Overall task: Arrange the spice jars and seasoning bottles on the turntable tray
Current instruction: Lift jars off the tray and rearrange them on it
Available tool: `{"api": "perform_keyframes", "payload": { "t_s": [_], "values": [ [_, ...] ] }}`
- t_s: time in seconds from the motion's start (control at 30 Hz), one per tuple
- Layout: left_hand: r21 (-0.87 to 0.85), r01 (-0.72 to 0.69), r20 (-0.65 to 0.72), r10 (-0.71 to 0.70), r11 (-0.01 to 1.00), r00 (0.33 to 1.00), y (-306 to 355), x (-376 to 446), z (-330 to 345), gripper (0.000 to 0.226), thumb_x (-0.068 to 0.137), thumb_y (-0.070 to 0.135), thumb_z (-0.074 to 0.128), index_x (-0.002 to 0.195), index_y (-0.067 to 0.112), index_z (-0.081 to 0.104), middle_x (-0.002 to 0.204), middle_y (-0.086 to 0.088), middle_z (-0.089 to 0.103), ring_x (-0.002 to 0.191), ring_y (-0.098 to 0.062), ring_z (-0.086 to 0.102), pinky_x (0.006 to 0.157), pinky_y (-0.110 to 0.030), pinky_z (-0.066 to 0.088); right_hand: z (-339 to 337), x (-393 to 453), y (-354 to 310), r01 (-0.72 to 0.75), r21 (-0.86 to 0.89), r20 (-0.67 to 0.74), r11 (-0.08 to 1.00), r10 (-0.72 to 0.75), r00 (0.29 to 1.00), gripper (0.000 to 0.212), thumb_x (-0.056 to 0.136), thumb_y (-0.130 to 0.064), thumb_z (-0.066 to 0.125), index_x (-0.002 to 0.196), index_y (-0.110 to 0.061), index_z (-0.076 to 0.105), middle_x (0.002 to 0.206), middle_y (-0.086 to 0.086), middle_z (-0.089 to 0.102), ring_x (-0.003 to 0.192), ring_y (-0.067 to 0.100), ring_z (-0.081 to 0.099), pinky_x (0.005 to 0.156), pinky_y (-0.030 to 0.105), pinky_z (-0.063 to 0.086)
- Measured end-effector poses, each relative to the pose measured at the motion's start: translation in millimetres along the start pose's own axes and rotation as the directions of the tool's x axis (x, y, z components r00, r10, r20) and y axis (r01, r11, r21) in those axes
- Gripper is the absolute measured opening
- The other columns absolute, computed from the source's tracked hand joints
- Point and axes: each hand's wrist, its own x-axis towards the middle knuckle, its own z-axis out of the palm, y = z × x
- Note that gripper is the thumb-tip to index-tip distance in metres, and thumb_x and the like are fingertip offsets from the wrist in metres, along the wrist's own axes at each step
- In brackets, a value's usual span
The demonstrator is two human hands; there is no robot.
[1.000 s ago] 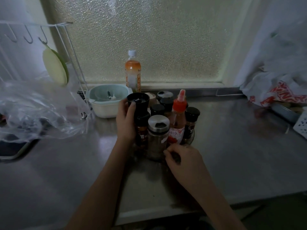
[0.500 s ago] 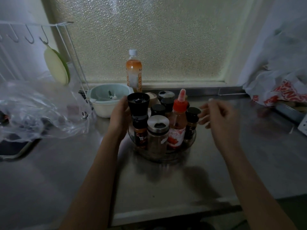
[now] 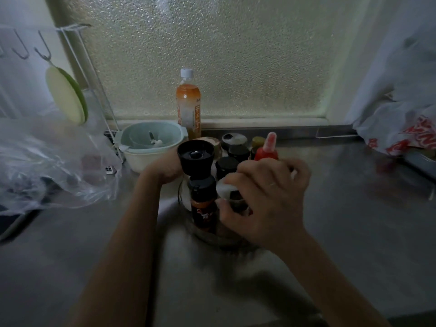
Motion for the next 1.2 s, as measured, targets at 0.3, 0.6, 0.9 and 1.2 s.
{"api": "perform_keyframes", "payload": {
  "t_s": [0.3,0.6,0.9,1.2],
  "values": [
    [-0.71,-0.19,-0.291,-0.037,0.679,0.956,3.4,2.6,-5.3,0.034,0.088,0.029,0.052,0.114,0.007,0.053,0.097,-0.009,0.062,0.087,-0.018,0.061,0.076,-0.027,0.052,-6.6,9.6,-10.1,0.006,-0.143,0.431,0.99,0.057,0.901,0.051,0.083,-0.063,0.047,0.117,-0.026,0.058,0.09,-0.002,0.066,0.096,0.022,0.06,0.113,0.061,0.011],
    [-0.243,-0.307,-0.883,-0.079,0.92,0.463,-4.4,-25.8,22.9,0.028,0.085,0.028,0.066,0.106,0.018,0.051,0.103,0.001,0.06,0.094,-0.011,0.059,0.083,-0.018,0.048,-38.0,33.6,-2.0,0.108,0.038,0.156,0.993,-0.112,0.981,0.044,0.088,-0.054,0.045,0.09,-0.017,0.067,0.09,0.005,0.064,0.089,0.021,0.054,0.092,0.039,0.035],
    [-0.192,-0.193,-0.893,-0.09,0.962,0.44,-8.2,-31.0,25.4,0.042,0.085,0.025,0.066,0.113,-0.001,0.049,0.11,-0.013,0.06,0.095,-0.015,0.056,0.067,0.001,0.041,-22.4,150.0,23.0,-0.103,0.227,0.251,0.968,0.044,0.967,0.049,0.091,-0.05,0.049,0.115,-0.007,0.05,0.12,0.014,0.047,0.087,0.009,0.047,0.063,0.004,0.032],
    [-0.165,-0.225,-0.871,-0.035,0.96,0.491,0.4,-28.9,27.0,0.035,0.085,0.015,0.067,0.109,-0.005,0.052,0.099,-0.002,0.053,0.084,-0.007,0.051,0.065,-0.001,0.041,53.5,154.9,40.2,-0.208,0.256,0.753,0.944,-0.06,0.656,0.036,0.09,-0.038,0.058,0.119,-0.018,0.052,0.116,0.007,0.045,0.099,0.017,0.047,0.081,0.025,0.033]
  ]
}}
